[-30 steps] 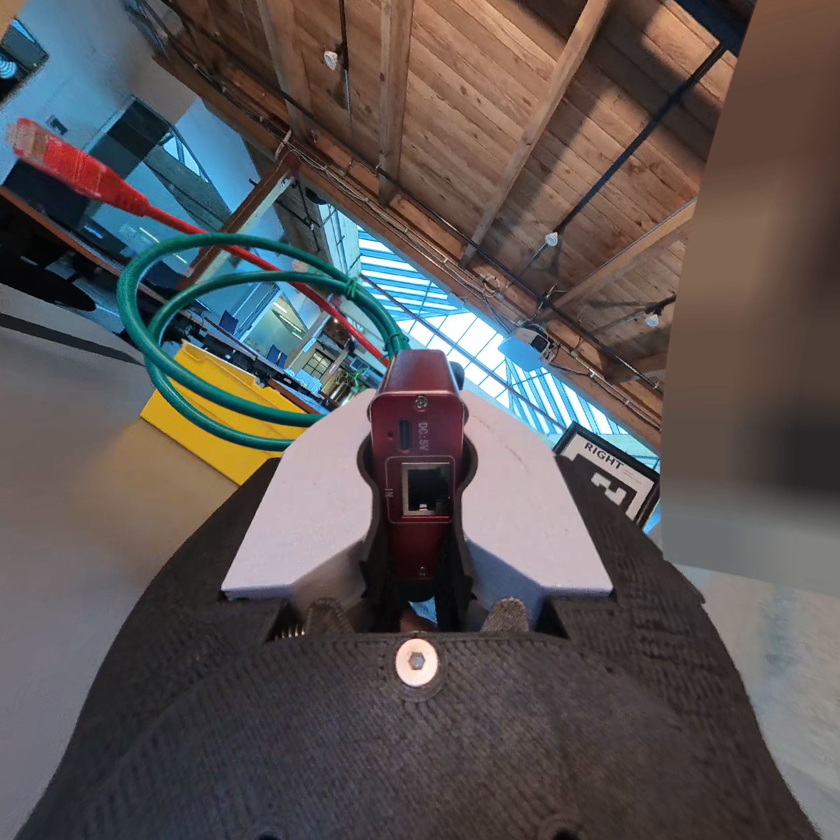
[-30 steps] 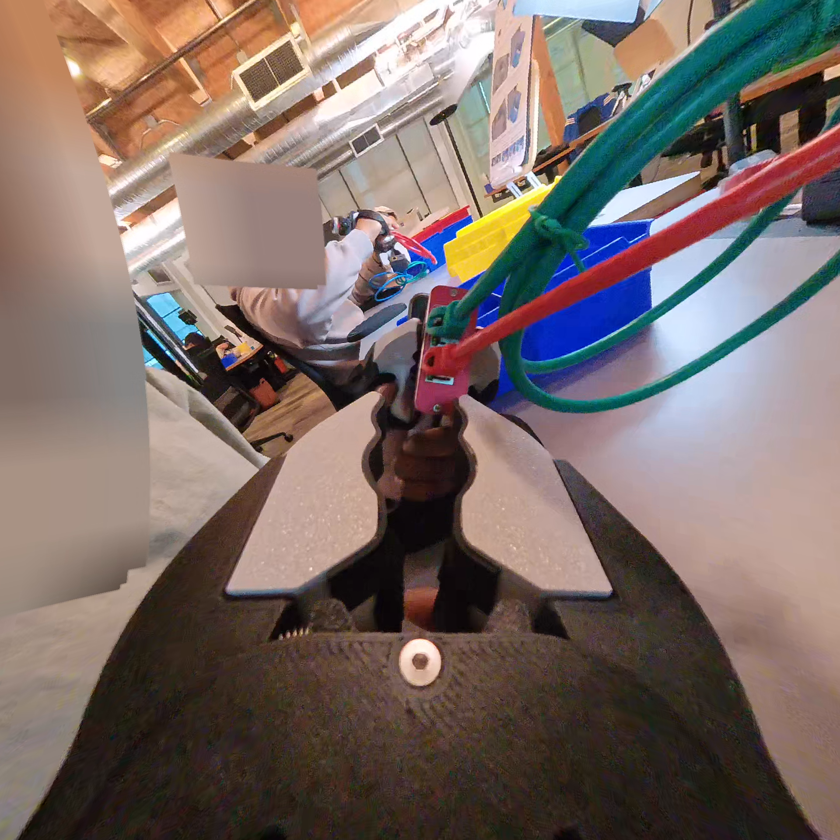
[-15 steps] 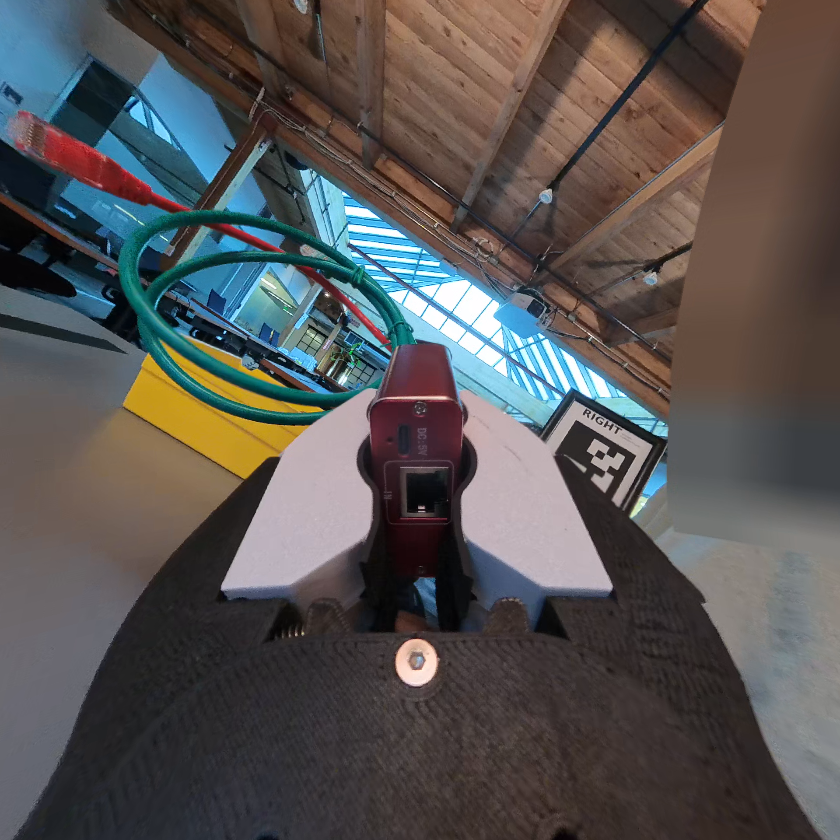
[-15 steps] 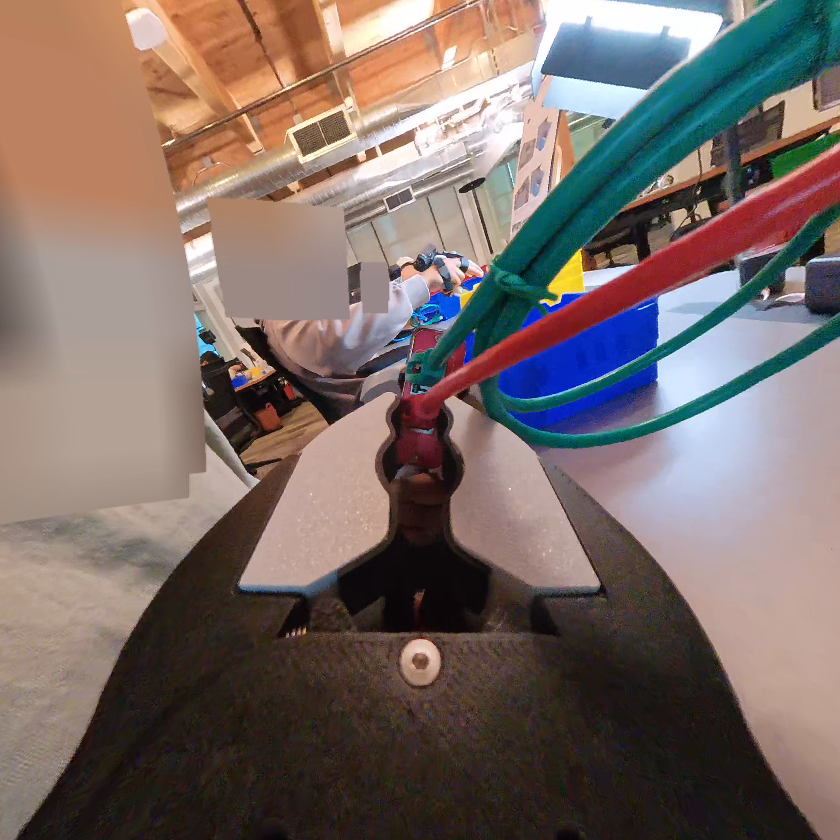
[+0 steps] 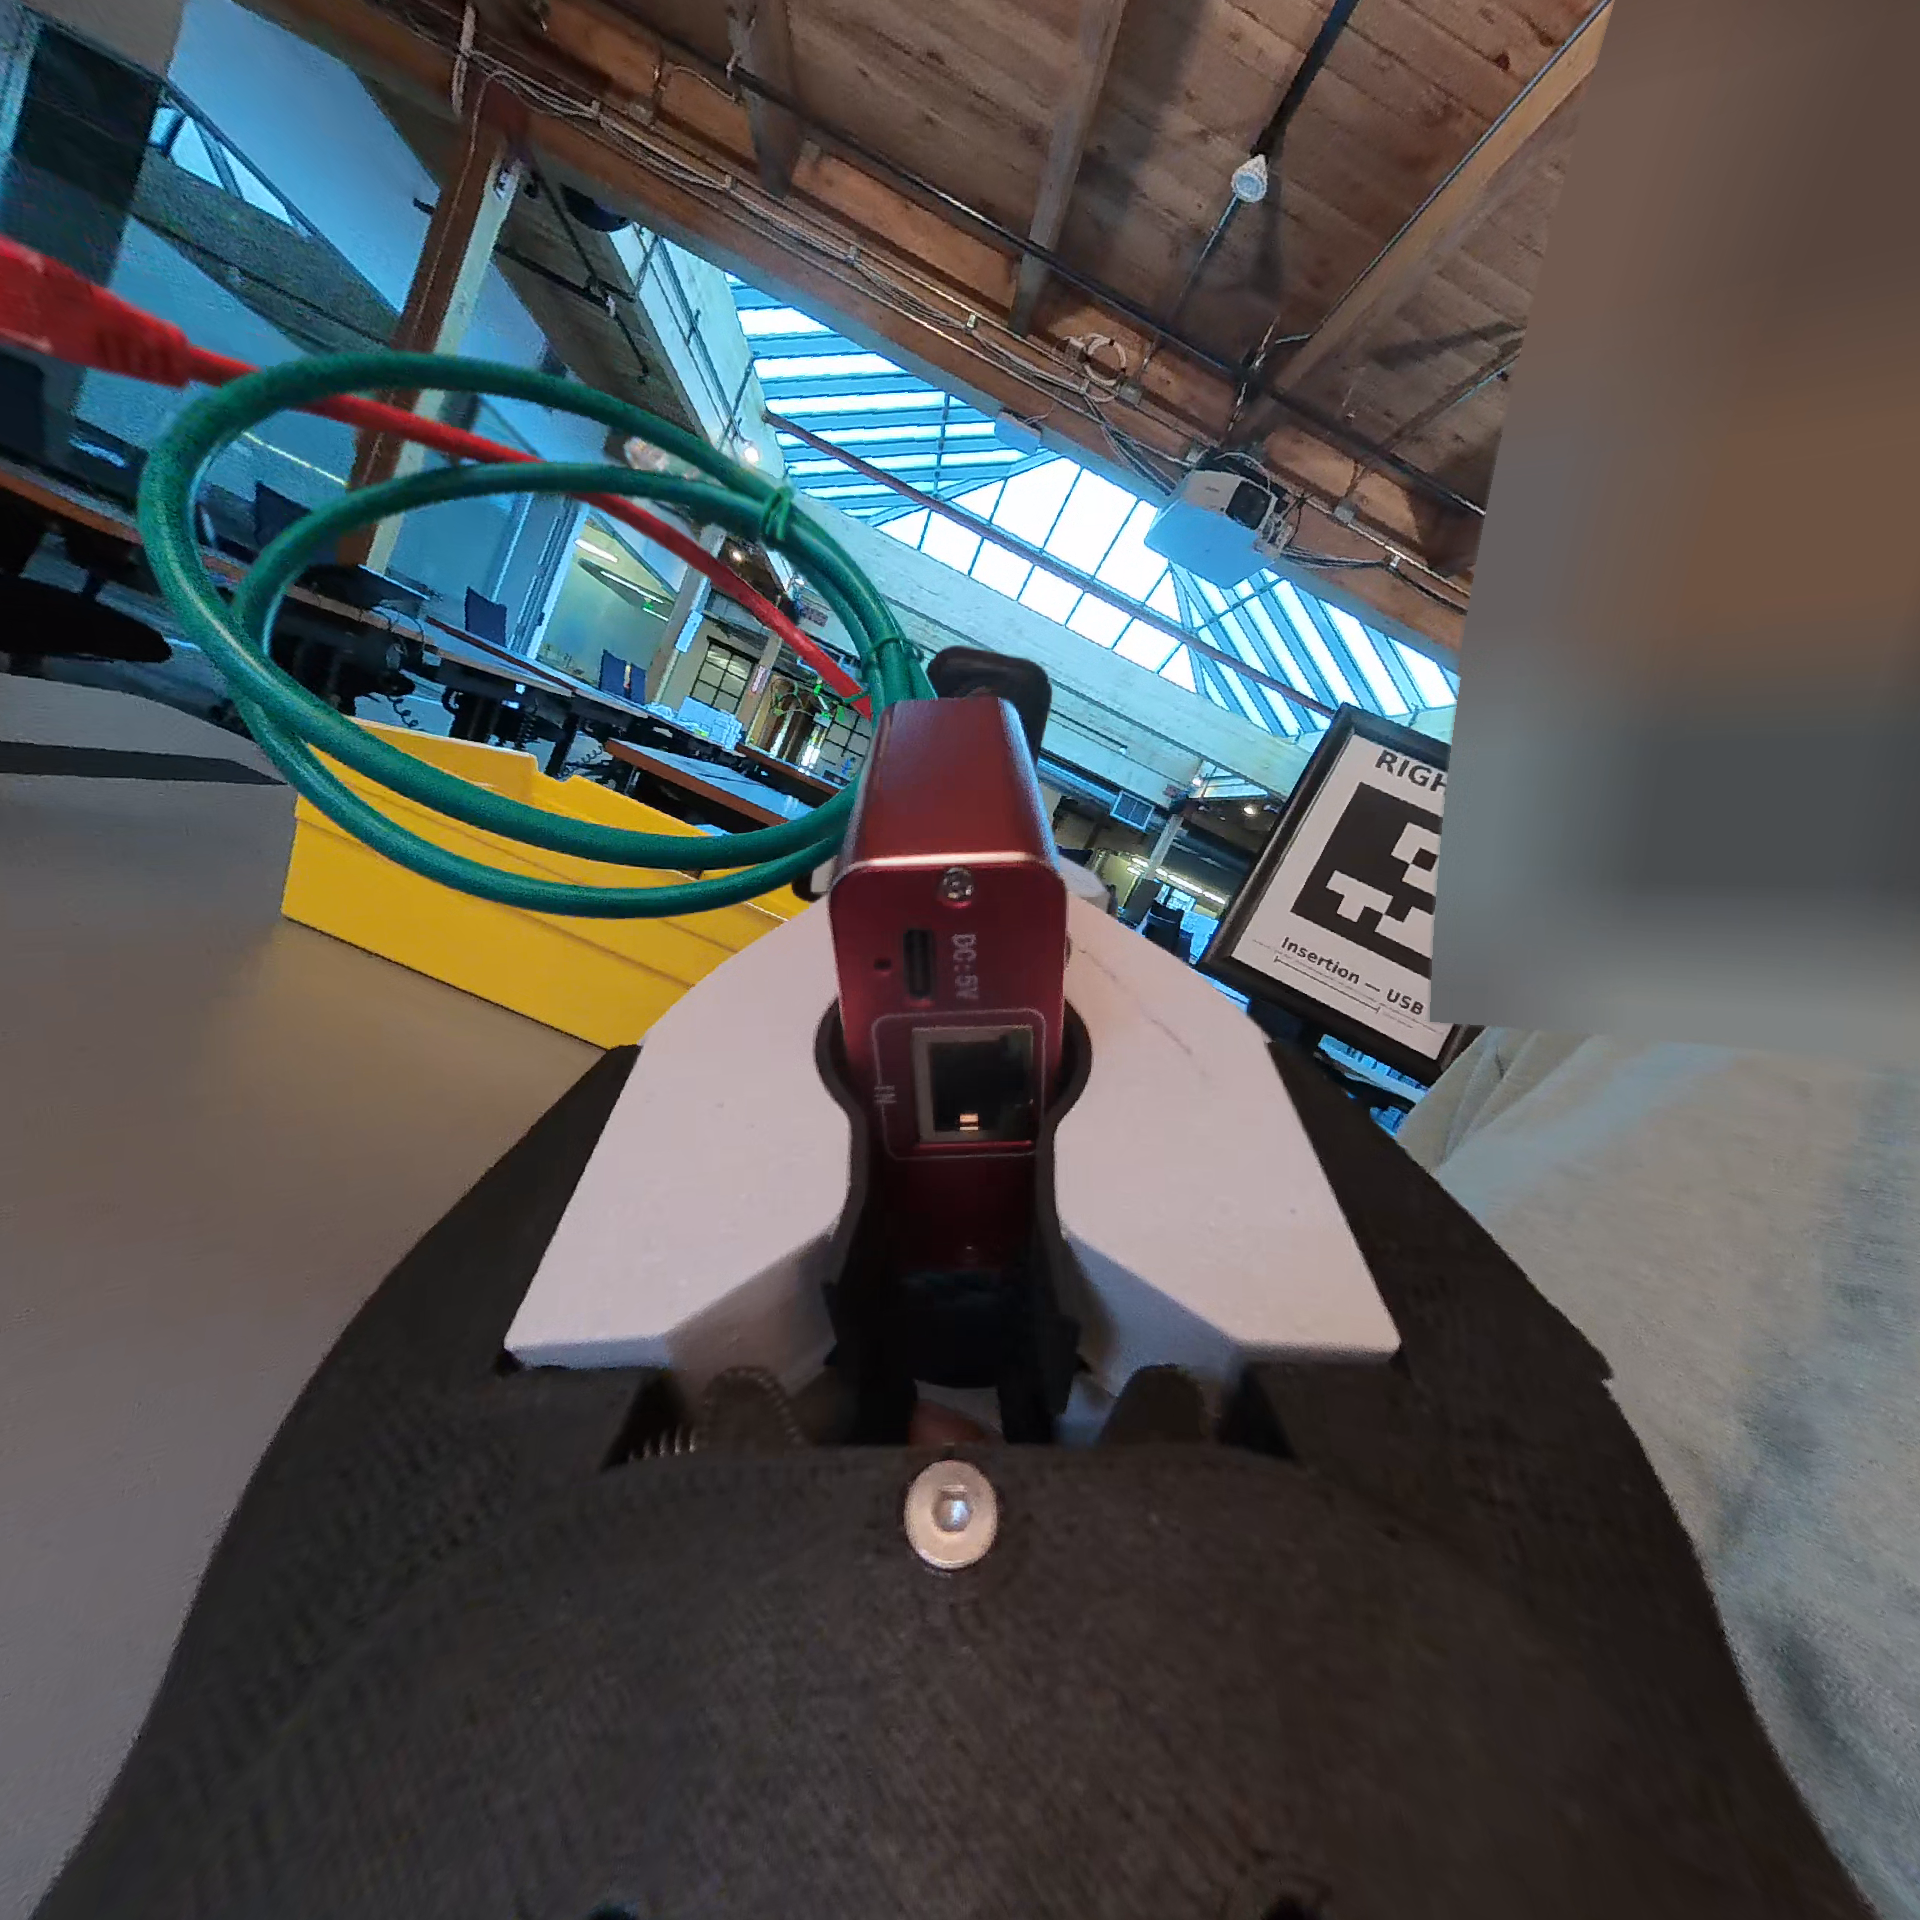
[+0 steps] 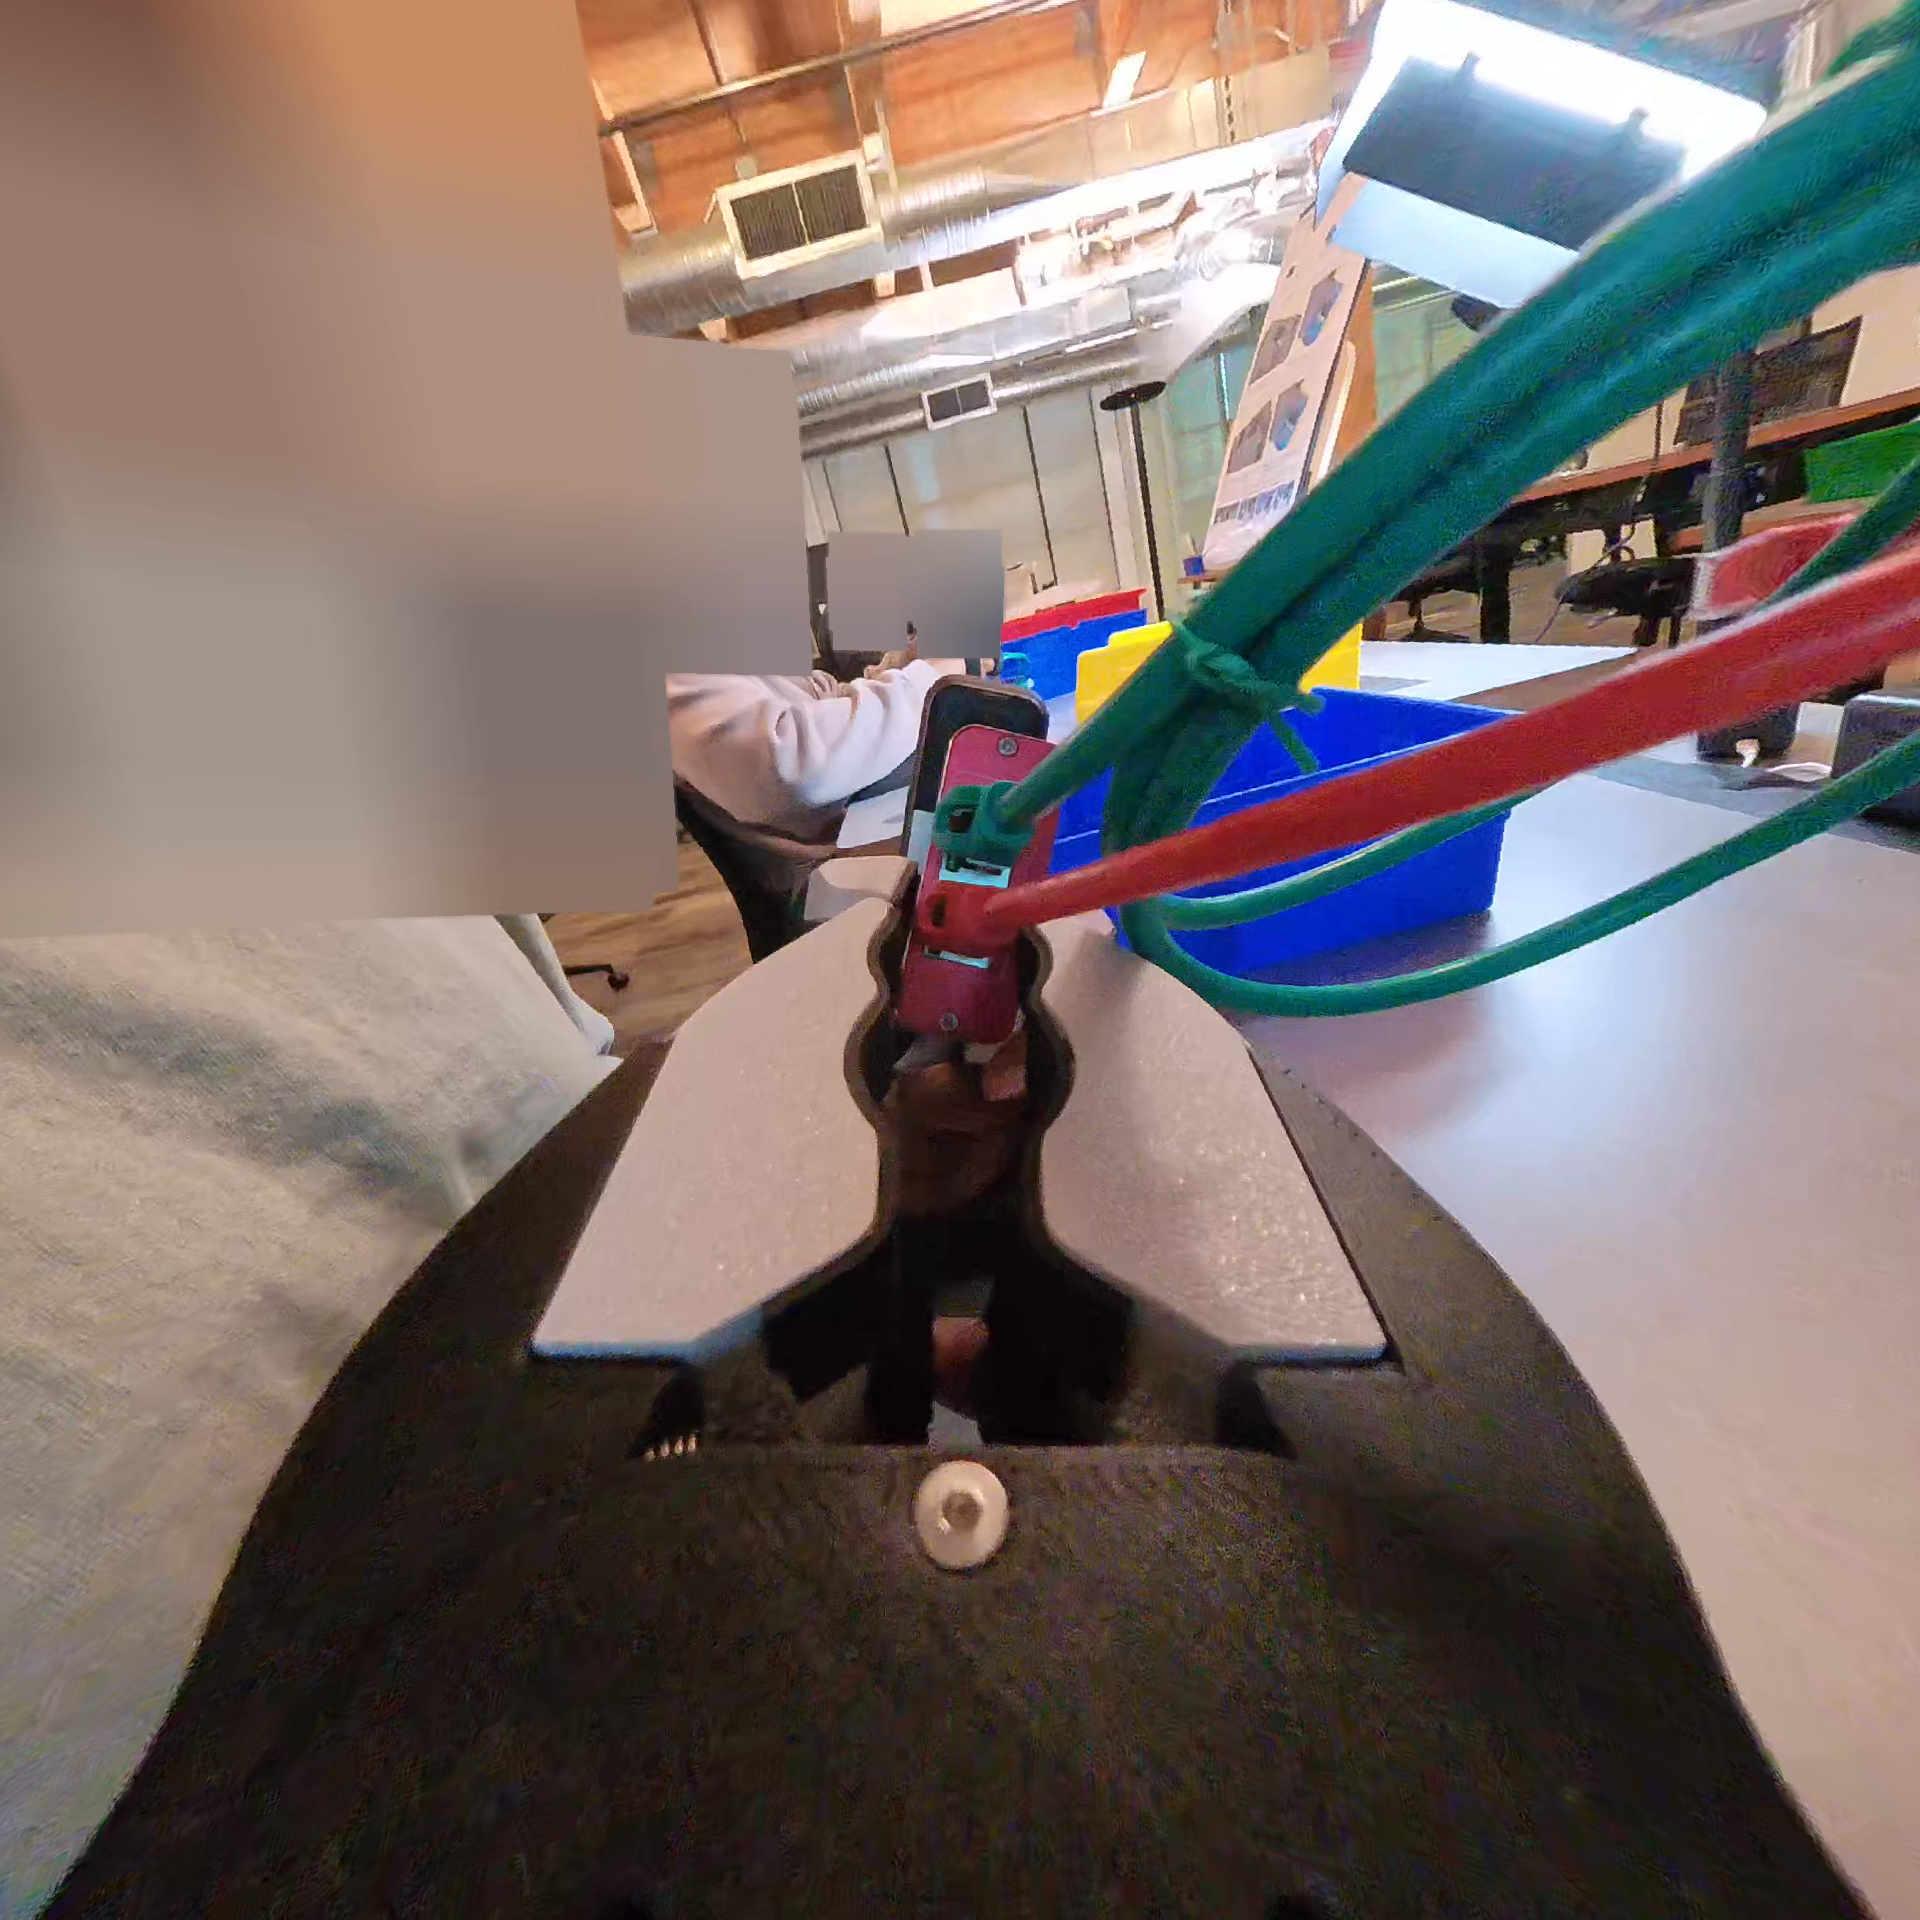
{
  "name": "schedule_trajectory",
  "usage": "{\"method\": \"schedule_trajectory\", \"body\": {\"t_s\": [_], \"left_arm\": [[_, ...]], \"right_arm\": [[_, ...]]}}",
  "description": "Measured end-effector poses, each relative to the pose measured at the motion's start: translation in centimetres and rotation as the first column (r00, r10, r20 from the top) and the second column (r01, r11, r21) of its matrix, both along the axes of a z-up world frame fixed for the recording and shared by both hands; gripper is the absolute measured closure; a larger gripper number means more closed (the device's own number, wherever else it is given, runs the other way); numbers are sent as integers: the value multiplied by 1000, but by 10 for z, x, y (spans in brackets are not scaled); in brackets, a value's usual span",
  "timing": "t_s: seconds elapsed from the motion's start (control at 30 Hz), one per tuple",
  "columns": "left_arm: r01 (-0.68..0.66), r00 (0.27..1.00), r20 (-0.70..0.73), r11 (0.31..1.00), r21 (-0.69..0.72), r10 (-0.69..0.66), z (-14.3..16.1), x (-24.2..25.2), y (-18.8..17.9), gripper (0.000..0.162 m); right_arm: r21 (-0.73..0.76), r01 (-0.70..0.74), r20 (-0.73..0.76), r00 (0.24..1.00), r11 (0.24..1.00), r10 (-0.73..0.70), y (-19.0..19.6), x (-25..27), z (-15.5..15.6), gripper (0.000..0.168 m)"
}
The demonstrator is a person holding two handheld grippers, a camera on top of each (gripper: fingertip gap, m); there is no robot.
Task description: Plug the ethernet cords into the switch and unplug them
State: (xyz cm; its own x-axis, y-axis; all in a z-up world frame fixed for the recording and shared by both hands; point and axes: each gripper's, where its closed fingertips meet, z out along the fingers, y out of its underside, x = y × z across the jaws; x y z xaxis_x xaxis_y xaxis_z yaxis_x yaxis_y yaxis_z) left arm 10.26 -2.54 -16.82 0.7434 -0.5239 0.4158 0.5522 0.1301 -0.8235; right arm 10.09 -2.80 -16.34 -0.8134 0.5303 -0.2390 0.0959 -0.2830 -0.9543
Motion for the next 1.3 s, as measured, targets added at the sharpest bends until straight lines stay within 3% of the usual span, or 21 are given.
{"method": "schedule_trajectory", "body": {"t_s": [0.23,0.47,0.57,0.77,0.87,0.93,1.03,1.13,1.3], "left_arm": [[1,999,-50,1000,-26,-3,-5,6,3,133],[-202,953,-234,979,-5,195,-8,-1,8,133],[-224,944,-246,974,17,221,-6,-1,7,133],[-100,992,-64,991,84,106,10,-2,-2,133],[-95,990,117,980,175,75,22,-25,-23,133],[-103,988,134,979,177,80,23,-29,-22,133],[-85,993,92,985,150,72,19,-19,-15,133],[-97,992,94,986,139,85,17,-21,-15,134],[-90,990,122,987,135,74,17,-23,-15,133]], "right_arm": [[8,-49,48,998,999,48,2,6,-4,153],[32,90,23,996,995,-91,7,-3,-5,154],[44,135,-19,991,990,-134,6,-4,-3,155],[50,209,-159,967,977,-198,-2,-2,14,156],[-199,306,-247,904,931,-350,49,12,49,157],[-112,389,-222,887,914,-404,75,20,45,157],[133,563,-192,822,816,-536,107,31,32,156],[247,720,-167,690,648,-704,154,53,29,156],[498,833,-86,324,241,-942,238,104,-3,156]]}}
